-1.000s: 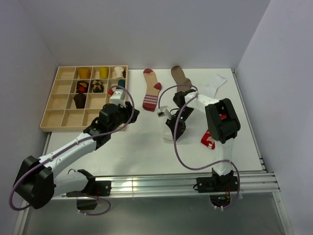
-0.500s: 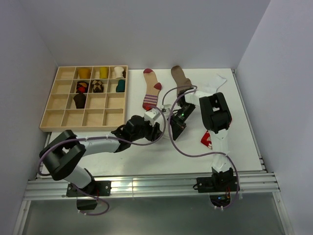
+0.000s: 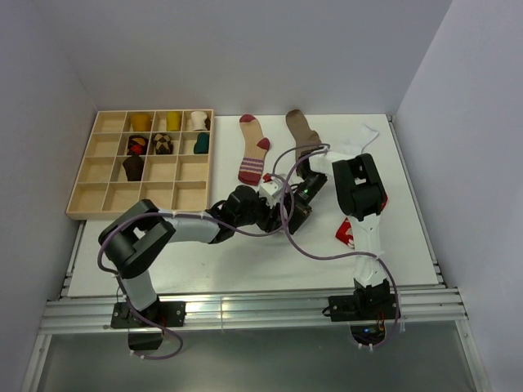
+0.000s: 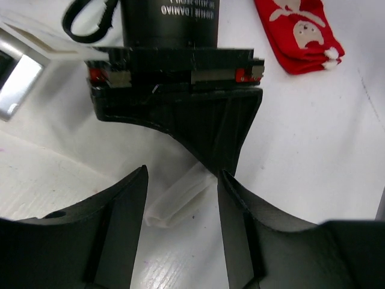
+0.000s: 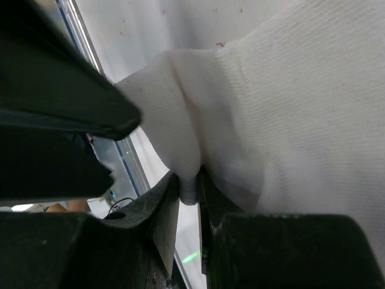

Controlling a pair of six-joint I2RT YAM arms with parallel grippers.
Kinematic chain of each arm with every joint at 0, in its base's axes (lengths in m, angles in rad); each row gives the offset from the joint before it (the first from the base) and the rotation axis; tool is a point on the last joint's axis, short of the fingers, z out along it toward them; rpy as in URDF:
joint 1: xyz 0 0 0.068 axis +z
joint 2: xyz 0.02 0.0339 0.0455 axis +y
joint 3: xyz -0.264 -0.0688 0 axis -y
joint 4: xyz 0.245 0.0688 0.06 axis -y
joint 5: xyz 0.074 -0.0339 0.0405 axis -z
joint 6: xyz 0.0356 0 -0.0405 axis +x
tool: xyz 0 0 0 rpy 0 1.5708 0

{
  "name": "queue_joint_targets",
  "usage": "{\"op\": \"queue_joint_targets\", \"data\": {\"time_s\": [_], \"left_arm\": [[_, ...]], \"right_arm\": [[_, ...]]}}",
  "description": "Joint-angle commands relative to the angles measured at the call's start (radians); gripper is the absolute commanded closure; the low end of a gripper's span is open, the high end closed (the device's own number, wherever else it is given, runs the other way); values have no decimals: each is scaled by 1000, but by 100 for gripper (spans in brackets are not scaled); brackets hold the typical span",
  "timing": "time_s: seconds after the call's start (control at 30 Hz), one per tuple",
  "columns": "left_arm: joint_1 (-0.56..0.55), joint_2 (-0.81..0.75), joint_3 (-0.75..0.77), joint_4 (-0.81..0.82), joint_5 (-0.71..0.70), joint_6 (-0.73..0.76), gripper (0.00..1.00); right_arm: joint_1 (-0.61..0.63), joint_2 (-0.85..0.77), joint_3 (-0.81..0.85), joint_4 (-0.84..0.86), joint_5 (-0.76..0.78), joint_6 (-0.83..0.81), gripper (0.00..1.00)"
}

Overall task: Roll the socks
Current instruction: Roll the sock at the center of the board.

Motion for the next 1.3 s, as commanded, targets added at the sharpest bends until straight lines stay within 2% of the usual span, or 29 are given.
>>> {"op": "queue_joint_targets", "data": {"time_s": [0.0,0.4,0.77,0.93,1.1,1.27], "left_arm": [[0,39,40,44,53,34,45],[80,134,37,142,243,-53,47],[80,182,52,157,294,-79,49],[81,191,51,171,275,-98,51],[80,210,61,168,274,-128,61],[78,202,52,157,277,-171,85]], "right_arm": [[-12,6,42,-99,-16,23,78],[-47,14,54,-67,-17,83,78],[-72,23,65,-44,-19,130,78],[-76,28,66,-31,-13,146,78],[-80,18,57,2,6,170,78],[-80,-3,39,60,30,212,76]]}}
